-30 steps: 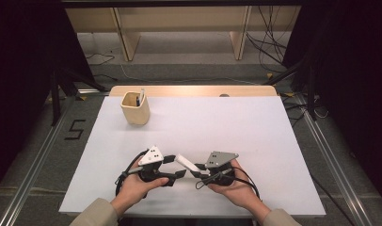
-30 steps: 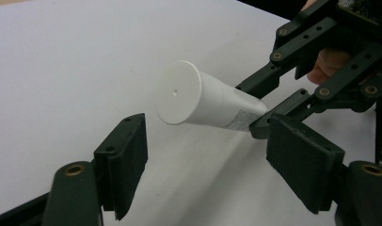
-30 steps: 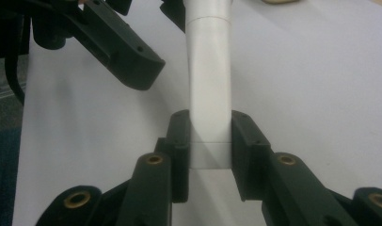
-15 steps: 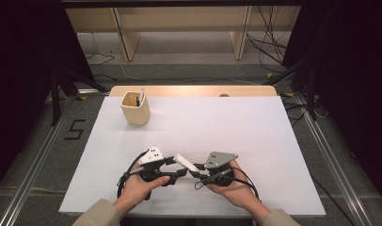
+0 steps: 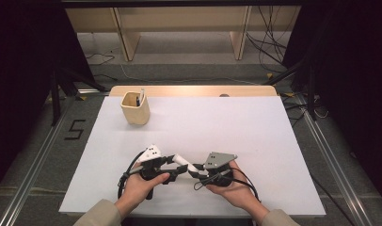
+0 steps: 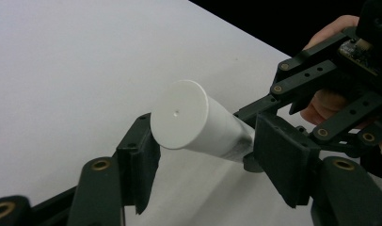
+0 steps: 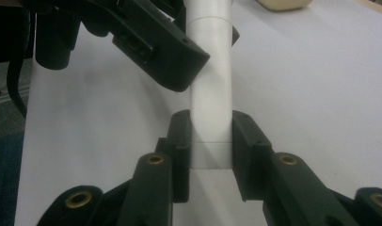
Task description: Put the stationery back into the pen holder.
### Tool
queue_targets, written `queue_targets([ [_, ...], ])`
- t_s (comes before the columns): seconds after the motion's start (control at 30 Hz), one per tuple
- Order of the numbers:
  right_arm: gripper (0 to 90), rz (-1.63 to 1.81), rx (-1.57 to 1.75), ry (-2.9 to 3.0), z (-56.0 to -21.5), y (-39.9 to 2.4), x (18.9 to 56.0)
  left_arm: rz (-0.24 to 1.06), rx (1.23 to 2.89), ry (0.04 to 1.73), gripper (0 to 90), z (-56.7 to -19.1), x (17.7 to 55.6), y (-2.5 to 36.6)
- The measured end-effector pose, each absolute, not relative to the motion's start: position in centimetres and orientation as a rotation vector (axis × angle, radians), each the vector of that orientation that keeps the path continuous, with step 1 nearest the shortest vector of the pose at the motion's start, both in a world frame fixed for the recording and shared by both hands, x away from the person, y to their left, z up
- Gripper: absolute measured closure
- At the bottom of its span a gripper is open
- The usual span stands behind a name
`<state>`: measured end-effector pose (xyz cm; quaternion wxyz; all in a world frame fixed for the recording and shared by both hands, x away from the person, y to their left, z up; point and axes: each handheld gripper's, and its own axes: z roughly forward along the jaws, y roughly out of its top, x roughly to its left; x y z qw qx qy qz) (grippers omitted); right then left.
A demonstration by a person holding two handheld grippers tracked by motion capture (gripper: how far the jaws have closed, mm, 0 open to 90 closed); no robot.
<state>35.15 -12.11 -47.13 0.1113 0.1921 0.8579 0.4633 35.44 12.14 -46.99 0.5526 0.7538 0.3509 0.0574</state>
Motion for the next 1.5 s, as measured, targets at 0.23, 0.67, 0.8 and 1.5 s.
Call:
queue_targets([
  [0.23, 71.4, 1.357, 0.558, 2.514, -47.2, -12.1, 35.1, 0.076, 1.735, 0.854, 46.5, -47.1, 35.7, 12.4],
  [0.67, 71.3, 1.323, 0.515, 2.502, -47.3, -11.7, 34.9, 0.004, 1.638, 0.820, 66.3, -46.1, 35.2, 12.3],
  [0.8, 70.0, 1.345, 0.516, 2.487, -47.2, -11.7, 34.8, 0.041, 1.657, 0.791, 66.7, -45.6, 35.0, 12.1],
  [1.5, 29.6, 1.358, 0.791, 2.425, -46.7, -13.9, 35.8, 0.344, 1.666, 0.836, 66.8, -44.1, 35.6, 14.7],
])
